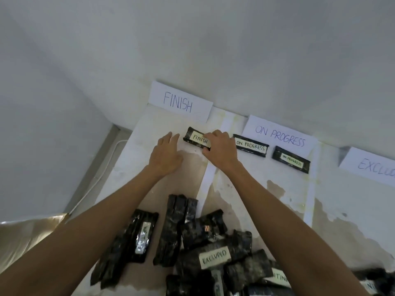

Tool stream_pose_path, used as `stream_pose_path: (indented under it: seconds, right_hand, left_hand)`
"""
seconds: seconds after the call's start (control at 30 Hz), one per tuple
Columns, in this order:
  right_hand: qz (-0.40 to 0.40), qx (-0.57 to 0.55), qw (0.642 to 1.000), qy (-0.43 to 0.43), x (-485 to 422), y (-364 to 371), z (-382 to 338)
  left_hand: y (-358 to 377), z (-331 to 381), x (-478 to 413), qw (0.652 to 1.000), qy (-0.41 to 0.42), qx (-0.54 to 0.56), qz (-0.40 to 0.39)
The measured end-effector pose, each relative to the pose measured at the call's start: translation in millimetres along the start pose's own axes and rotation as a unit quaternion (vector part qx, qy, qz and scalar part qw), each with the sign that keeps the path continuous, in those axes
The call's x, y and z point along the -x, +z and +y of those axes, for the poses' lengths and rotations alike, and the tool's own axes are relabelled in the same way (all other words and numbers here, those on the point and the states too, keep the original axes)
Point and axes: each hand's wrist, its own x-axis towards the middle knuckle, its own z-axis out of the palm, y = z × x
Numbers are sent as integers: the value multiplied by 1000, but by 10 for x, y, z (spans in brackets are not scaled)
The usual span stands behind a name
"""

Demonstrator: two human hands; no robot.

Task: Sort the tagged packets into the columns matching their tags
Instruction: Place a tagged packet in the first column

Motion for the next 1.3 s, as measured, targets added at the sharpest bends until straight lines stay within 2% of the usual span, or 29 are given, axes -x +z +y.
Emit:
stream_pose_path:
  seconds: [0.17,0.37,0.6,0.73,0.93,1.17,1.3]
  right_hand:
    - [37,19,999,9,-266,65,61]
    - [50,-11,999,16,-319,96,85]
    - [35,-37,999,3,-187,24,105]
    - [10,-86,996,-38,152,-93,26]
    - [-66,-139,985,-75,864,-175,-23]
    - [-115,-146,980,-70,1596,-30,67]
    - [-116,-172,977,-55,1889,-29,90]
  left_hand:
    - [71,-23,-341,999,27,-34,30]
    - [267,-82,-366,992,47,-85,82]
    - [156,-82,-287,996,55,-57,44]
    - [99,-25,64,997,69,-22,19]
    - [313,78,1006,996,-24,81,13]
    - [788,121,1639,985,-147,85,22]
    - [726,155,1667,982,-145,114,38]
